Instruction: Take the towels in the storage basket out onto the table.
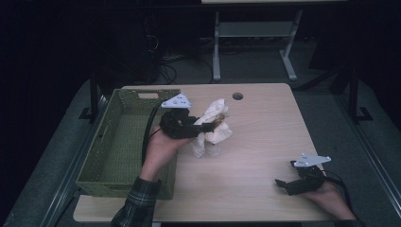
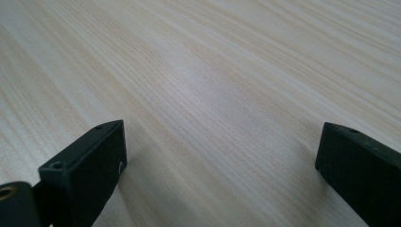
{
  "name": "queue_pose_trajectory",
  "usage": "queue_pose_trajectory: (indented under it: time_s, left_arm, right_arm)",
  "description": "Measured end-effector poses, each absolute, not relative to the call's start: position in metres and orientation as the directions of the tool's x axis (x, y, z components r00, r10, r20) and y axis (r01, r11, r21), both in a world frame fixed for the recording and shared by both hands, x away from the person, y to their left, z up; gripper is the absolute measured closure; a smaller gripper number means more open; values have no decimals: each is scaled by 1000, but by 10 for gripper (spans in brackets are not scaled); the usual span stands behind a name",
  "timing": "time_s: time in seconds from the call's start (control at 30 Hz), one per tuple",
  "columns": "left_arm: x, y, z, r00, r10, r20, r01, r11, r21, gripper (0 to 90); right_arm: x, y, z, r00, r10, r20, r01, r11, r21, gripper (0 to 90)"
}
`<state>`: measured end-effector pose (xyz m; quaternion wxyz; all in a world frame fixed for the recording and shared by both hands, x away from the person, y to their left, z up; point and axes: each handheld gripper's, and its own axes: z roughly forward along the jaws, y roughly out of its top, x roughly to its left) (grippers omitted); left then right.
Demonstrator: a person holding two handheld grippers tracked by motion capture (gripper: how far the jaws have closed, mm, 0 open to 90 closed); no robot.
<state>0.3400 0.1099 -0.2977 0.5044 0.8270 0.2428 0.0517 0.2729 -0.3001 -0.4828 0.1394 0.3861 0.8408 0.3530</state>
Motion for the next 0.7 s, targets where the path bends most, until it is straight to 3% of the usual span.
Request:
queue_pose_trajectory:
  time_s: [0.7]
  left_arm:
    - [332, 41, -339, 925, 344, -163, 317, -461, 829, 708]
  right_arm:
    - [273, -300, -483, -663, 747, 38, 551, 453, 701, 24]
